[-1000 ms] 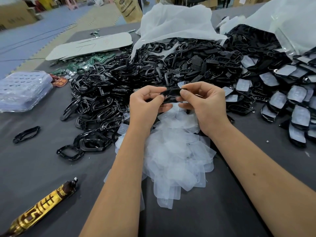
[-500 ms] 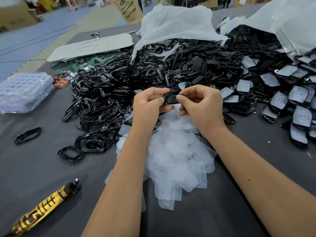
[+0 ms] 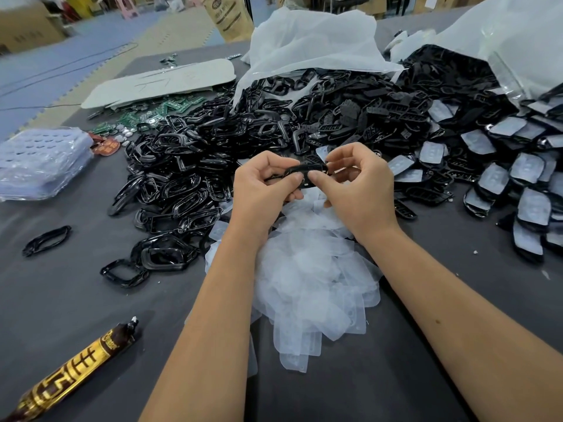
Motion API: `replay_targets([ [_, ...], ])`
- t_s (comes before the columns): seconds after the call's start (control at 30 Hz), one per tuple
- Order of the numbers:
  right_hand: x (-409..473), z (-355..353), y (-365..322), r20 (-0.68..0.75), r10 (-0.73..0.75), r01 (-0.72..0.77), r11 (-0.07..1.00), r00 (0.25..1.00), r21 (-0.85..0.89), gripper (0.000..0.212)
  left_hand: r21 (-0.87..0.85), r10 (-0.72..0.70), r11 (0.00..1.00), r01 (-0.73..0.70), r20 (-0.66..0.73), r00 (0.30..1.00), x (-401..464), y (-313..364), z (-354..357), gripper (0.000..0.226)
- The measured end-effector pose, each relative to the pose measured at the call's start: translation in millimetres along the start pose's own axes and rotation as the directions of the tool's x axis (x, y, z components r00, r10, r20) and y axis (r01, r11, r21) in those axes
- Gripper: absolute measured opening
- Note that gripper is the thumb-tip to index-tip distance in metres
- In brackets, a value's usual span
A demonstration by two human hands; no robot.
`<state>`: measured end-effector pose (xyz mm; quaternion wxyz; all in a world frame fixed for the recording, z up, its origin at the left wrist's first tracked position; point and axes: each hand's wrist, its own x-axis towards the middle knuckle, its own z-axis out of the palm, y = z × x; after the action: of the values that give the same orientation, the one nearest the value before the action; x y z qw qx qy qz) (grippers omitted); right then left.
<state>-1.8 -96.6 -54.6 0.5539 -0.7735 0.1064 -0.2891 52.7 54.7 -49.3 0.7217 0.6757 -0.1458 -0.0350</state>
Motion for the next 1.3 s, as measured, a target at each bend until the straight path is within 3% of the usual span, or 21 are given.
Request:
replay_targets([
  [0.13,2.8,-2.7,1.1,0.064,0.045,-0.048,0.997,0.997,0.053,0.017,0.017,-0.007,1.000,0.007,0.022,1.000,0.0,-1.0,-0.3,0.016],
  [0.37,1.8,-3.0,-2.7,0.032,-0.121,0.125,0.977,0.992,-0.174,0.030,0.143,0.060,0.988,-0.053,-0.047,0.997,0.0,0.1,0.3,0.028],
  [0.5,-0.5,-4.0,-4.2,0.296,-0.322,0.420,0.825,0.899,-0.377,0.018,0.175,0.139,0.980,-0.093,-0.274,0.952,4.1,0.9,-3.3,0.024],
  [0.6,-2.0,3.4,-2.6,0.520,-0.276,0.532,0.720,0.808,-0.445,0.028,0.133,0.140,0.986,-0.096,-0.385,0.912,5.9,0.2,-6.8,0.021],
  [0.8,-0.9,1.1,0.5,0.482,-0.247,0.455,0.805,0.841,-0.381,0.013,0.076,0.112,0.993,-0.089,-0.401,0.909,7.7,-1.0,-5.6,0.021],
  [0.93,-2.7,1.6,-2.8,0.242,-0.377,0.431,0.872,0.894,-0.234,0.009,0.043,0.082,0.997,-0.071,-0.377,0.923,7.7,-1.4,-5.7,0.020],
  [1.0,-0.8,-2.4,-4.3,0.145,-0.268,0.267,0.963,0.953,0.022,0.009,0.053,0.054,0.998,-0.040,-0.315,0.948,7.1,-1.7,-5.7,0.020],
  [1.07,1.2,-6.3,-3.9,0.126,-0.146,0.118,0.971,0.981,0.207,0.011,0.067,0.021,0.998,-0.008,-0.192,0.981,5.7,-1.1,-3.6,0.026],
  [1.17,2.5,-8.1,-2.4,0.135,-0.090,0.051,0.961,0.987,0.272,0.014,0.108,0.024,0.994,-0.015,-0.082,0.996,3.6,-0.9,0.5,0.028],
  [1.3,4.2,-9.3,-1.6,0.140,-0.054,0.010,0.954,0.989,0.299,0.012,0.075,0.020,0.997,-0.012,-0.107,0.994,3.2,-1.5,0.3,0.027],
])
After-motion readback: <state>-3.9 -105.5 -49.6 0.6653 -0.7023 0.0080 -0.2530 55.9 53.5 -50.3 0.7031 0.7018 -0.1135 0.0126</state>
